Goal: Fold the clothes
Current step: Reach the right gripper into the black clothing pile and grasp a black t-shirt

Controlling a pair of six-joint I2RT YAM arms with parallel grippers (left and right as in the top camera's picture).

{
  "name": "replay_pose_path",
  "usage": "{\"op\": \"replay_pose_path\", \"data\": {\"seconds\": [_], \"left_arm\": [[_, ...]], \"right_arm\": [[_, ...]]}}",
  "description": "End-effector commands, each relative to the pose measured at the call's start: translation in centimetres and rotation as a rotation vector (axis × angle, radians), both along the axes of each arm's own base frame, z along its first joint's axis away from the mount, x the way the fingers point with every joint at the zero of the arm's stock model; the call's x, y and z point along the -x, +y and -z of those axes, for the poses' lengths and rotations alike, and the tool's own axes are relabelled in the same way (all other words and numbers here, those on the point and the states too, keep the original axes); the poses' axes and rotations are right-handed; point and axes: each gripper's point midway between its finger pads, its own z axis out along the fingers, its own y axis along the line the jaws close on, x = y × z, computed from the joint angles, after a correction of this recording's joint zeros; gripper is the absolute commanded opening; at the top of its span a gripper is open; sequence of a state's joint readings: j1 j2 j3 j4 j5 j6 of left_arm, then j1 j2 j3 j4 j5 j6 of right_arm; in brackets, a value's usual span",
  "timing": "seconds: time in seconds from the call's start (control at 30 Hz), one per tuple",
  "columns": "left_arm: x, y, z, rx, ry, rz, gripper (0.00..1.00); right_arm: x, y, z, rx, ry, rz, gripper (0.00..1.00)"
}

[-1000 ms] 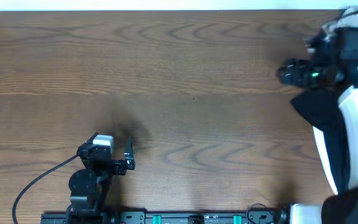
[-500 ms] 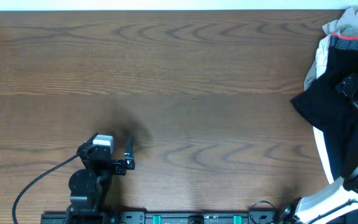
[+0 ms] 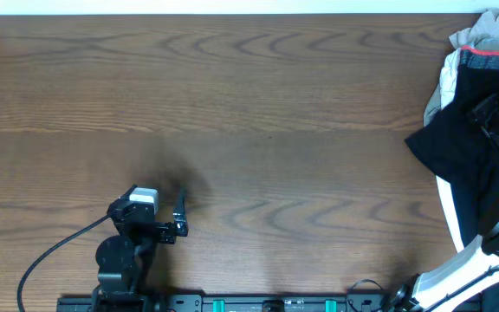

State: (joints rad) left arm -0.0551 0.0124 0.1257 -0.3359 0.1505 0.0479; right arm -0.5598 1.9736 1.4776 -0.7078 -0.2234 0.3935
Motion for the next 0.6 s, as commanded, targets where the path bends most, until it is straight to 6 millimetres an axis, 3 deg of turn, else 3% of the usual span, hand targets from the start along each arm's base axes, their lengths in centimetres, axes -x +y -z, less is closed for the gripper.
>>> {"op": "replay_pose_path", "data": {"seconds": [0.0, 0.07, 0.2, 0.27, 0.4, 0.47, 0.57], "left_arm": [[0.1, -0.2, 1.1, 0.012, 0.028, 0.005, 0.98], [0.1, -0.2, 1.1, 0.012, 0.028, 0.005, 0.98], [0.1, -0.2, 1.1, 0.012, 0.028, 0.005, 0.98], [0.1, -0.2, 1.1, 0.012, 0.028, 0.005, 0.98], [0.1, -0.2, 1.1, 0.012, 0.028, 0.005, 0.98], [0.1, -0.2, 1.1, 0.012, 0.028, 0.005, 0.98], [0.1, -0.2, 1.1, 0.012, 0.028, 0.005, 0.98]], "right_arm": [[0.5, -0.6, 0.3, 0.045, 0.049, 0.024, 0.43], [1.1, -0.7, 0.6, 0.067, 0.081, 0.025, 0.49], [1.1, -0.2, 1.0, 0.083, 0.097, -0.015, 0.49], [1.1, 0.2, 1.1, 0.08, 0.104, -0.024, 0.4], [0.9, 0.7, 0.7, 0.075, 0.094, -0.033, 0.03], [0.5, 1.3, -0.5, 0.053, 0.057, -0.047, 0.01], [-0.5, 2.8, -4.0, 0.024, -0.057, -0.095, 0.01]]}}
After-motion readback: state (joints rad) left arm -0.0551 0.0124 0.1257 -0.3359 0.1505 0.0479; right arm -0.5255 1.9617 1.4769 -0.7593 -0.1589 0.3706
